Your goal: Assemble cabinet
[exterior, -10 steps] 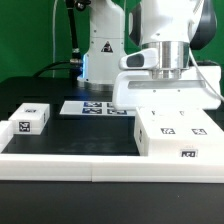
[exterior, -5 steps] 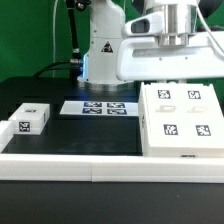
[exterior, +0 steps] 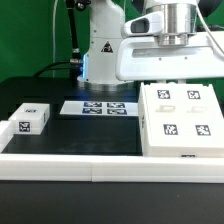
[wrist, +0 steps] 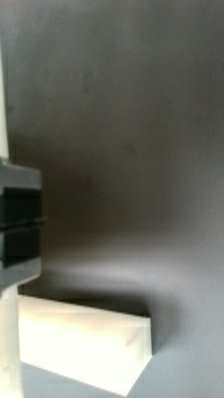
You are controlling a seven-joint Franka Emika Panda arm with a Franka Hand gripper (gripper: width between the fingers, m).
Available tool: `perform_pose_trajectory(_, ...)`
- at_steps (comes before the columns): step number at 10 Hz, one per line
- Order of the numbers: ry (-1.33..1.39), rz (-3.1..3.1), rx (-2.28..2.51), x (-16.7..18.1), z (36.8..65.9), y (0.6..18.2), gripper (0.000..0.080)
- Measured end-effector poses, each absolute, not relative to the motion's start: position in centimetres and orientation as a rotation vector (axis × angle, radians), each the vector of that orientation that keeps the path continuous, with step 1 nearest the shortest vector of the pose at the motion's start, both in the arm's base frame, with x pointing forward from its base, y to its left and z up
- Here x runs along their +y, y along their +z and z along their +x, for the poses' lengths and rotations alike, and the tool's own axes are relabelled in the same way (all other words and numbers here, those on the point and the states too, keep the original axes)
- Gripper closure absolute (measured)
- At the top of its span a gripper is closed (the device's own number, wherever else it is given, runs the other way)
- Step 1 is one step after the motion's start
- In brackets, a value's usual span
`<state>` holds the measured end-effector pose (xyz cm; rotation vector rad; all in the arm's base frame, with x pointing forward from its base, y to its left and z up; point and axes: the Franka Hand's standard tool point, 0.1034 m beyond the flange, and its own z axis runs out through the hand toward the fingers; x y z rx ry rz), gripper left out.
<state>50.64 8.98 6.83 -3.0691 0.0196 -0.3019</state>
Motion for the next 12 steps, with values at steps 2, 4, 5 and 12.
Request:
perform_pose_trajectory(2,-0.301,-3.068,0.019,9.0,50.9,7.2,0.0798)
perform_pose_trajectory(4,-0.267,-3.064,0.015,9.3,51.0,8.4,0.0798)
perform_pose_trajectory(5,-0.249,-3.062,0.005,9.2,51.4,9.3,0.0798)
perform_pose_trajectory(12,-0.191,-3.064,-0.026,8.6,52.0,10.0,0.0798)
